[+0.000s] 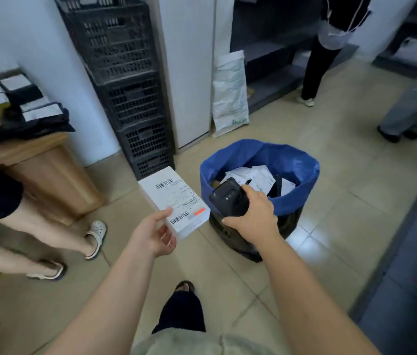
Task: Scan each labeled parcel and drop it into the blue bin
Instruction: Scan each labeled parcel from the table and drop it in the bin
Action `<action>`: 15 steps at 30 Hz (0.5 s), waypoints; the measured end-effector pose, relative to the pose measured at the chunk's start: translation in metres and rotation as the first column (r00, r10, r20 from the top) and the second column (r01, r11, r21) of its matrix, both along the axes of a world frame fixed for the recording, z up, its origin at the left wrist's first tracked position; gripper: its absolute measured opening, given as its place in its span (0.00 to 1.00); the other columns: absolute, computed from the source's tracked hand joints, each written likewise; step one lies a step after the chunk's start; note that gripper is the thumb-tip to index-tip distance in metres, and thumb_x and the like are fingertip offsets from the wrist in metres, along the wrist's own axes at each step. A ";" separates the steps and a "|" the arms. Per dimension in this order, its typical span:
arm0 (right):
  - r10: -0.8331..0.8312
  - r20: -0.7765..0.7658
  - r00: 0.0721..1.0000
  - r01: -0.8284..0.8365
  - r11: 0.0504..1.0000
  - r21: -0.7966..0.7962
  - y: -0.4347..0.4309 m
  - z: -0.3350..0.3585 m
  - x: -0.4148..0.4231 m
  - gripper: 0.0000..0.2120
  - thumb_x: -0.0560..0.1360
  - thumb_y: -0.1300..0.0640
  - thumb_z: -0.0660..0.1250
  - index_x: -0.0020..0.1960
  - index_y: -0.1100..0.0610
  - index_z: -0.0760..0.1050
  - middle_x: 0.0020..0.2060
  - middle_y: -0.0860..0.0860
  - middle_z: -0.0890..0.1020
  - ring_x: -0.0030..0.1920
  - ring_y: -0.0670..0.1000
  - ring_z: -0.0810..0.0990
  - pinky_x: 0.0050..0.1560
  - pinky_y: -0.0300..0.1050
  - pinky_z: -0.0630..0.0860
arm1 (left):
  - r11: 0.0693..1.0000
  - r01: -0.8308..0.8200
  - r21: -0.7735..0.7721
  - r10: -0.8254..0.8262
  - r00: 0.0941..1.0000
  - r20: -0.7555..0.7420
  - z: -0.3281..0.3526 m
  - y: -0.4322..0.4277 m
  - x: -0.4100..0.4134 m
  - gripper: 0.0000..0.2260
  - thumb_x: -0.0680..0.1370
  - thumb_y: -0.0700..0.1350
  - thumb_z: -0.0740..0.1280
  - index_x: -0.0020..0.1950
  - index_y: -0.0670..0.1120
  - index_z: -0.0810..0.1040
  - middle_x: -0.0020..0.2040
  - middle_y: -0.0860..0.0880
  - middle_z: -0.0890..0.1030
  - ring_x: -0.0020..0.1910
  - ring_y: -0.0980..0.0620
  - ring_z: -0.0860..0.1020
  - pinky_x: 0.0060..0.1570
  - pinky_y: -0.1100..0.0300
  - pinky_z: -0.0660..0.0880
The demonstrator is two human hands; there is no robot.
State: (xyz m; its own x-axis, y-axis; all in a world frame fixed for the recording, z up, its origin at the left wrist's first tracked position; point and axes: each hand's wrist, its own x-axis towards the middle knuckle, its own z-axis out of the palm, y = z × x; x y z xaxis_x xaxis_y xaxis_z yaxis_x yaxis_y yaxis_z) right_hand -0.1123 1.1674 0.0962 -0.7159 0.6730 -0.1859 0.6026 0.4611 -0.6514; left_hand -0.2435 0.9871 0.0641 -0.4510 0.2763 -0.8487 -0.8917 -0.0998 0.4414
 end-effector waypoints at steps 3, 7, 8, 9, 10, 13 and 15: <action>-0.084 0.021 0.996 0.084 0.996 0.007 0.032 -0.005 -0.034 0.41 0.66 0.48 0.77 0.75 0.45 0.62 0.67 0.50 0.69 0.69 0.58 0.66 0.65 0.61 0.69 | 0.993 0.119 -0.023 -0.120 0.992 -0.041 0.004 0.042 -0.056 0.11 0.72 0.44 0.76 0.51 0.47 0.78 0.44 0.49 0.78 0.43 0.52 0.76 0.40 0.58 0.72; -0.179 0.075 0.981 0.174 0.982 0.075 0.072 -0.004 -0.079 0.40 0.68 0.47 0.76 0.75 0.46 0.60 0.68 0.50 0.68 0.69 0.58 0.66 0.64 0.60 0.67 | 0.970 0.235 -0.057 -0.239 0.967 -0.092 0.010 0.099 -0.128 0.08 0.73 0.44 0.76 0.48 0.48 0.78 0.43 0.49 0.79 0.41 0.53 0.75 0.38 0.60 0.71; -0.197 0.093 0.976 0.186 0.976 0.115 0.081 -0.004 -0.090 0.41 0.69 0.47 0.75 0.76 0.46 0.59 0.68 0.50 0.67 0.70 0.58 0.65 0.64 0.60 0.67 | 0.961 0.271 -0.057 -0.276 0.954 -0.114 0.010 0.114 -0.144 0.06 0.74 0.44 0.75 0.47 0.48 0.78 0.44 0.50 0.79 0.41 0.54 0.75 0.38 0.60 0.70; -0.225 0.102 0.969 0.209 0.967 0.145 0.092 -0.005 -0.101 0.41 0.68 0.46 0.75 0.76 0.46 0.58 0.69 0.50 0.68 0.70 0.57 0.65 0.64 0.60 0.67 | 0.952 0.302 -0.052 -0.306 0.943 -0.130 0.009 0.128 -0.159 0.05 0.75 0.44 0.74 0.46 0.49 0.78 0.44 0.50 0.80 0.42 0.54 0.75 0.37 0.60 0.70; -0.262 0.101 0.960 0.245 0.957 0.154 0.102 -0.006 -0.110 0.42 0.68 0.46 0.75 0.76 0.45 0.58 0.69 0.50 0.68 0.69 0.57 0.65 0.64 0.60 0.68 | 0.942 0.332 -0.052 -0.336 0.932 -0.139 0.005 0.142 -0.173 0.05 0.75 0.44 0.73 0.45 0.50 0.78 0.44 0.51 0.79 0.42 0.55 0.75 0.37 0.60 0.69; -0.378 0.104 0.920 0.365 0.923 0.124 0.128 -0.013 -0.130 0.44 0.67 0.46 0.75 0.77 0.45 0.58 0.69 0.49 0.67 0.68 0.57 0.66 0.65 0.60 0.70 | 0.901 0.422 -0.100 -0.431 0.895 -0.113 -0.008 0.182 -0.203 0.05 0.76 0.47 0.73 0.47 0.52 0.77 0.44 0.53 0.79 0.42 0.57 0.75 0.40 0.62 0.70; -0.434 0.090 0.896 0.429 0.901 0.068 0.141 -0.021 -0.138 0.44 0.67 0.47 0.77 0.77 0.46 0.59 0.69 0.49 0.68 0.69 0.57 0.67 0.67 0.61 0.69 | 0.861 0.490 -0.134 -0.503 0.860 -0.088 -0.019 0.206 -0.215 0.06 0.76 0.47 0.73 0.47 0.51 0.77 0.43 0.53 0.79 0.41 0.57 0.75 0.40 0.62 0.69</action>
State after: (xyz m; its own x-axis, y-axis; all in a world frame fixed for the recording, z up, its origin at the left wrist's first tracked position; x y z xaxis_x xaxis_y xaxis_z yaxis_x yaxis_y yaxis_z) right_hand -0.2499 1.3082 0.0751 -0.3323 0.9210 -0.2031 0.8101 0.1684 -0.5616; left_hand -0.4582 1.1933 0.0448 -0.3739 0.4032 -0.8352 -0.7526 0.3944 0.5273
